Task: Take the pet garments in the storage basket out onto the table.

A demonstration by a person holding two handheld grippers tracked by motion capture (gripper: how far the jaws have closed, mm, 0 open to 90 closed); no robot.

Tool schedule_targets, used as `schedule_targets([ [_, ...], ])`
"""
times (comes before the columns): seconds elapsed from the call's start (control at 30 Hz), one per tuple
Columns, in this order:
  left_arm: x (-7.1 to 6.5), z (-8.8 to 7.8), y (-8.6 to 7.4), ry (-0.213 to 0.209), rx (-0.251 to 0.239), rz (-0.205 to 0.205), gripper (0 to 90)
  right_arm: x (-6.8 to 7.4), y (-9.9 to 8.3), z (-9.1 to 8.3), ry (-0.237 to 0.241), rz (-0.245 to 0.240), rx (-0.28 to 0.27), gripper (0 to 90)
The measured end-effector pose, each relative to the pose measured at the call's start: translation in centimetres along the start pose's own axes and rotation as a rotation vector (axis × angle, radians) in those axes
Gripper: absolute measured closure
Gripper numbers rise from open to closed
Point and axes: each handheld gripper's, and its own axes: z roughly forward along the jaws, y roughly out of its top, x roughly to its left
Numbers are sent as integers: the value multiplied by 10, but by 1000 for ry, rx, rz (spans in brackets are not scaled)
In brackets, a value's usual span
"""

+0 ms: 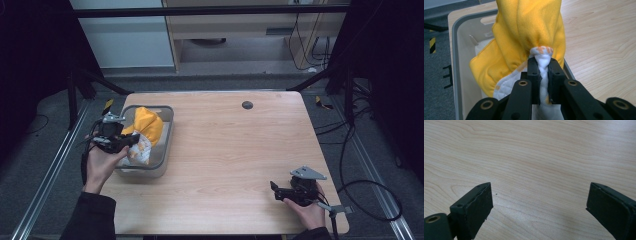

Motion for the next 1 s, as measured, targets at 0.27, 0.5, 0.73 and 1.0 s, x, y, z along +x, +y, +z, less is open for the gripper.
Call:
schedule_targets([
  [0.27,-5,-10,2,-16,-8,22,824,1,0,-1,4,7,-1,66],
  [0.5,-14,-20,7,-43,-22,47,824,0,0,-1,2,5,-3,66],
  [0.73,-24,-28,12,-69,-34,78,824,0,0,-1,0,2,-7,66],
  [1.0,-39,-32,16,-103,-53,112,824,0,0,-2,-4,6,-17,68],
])
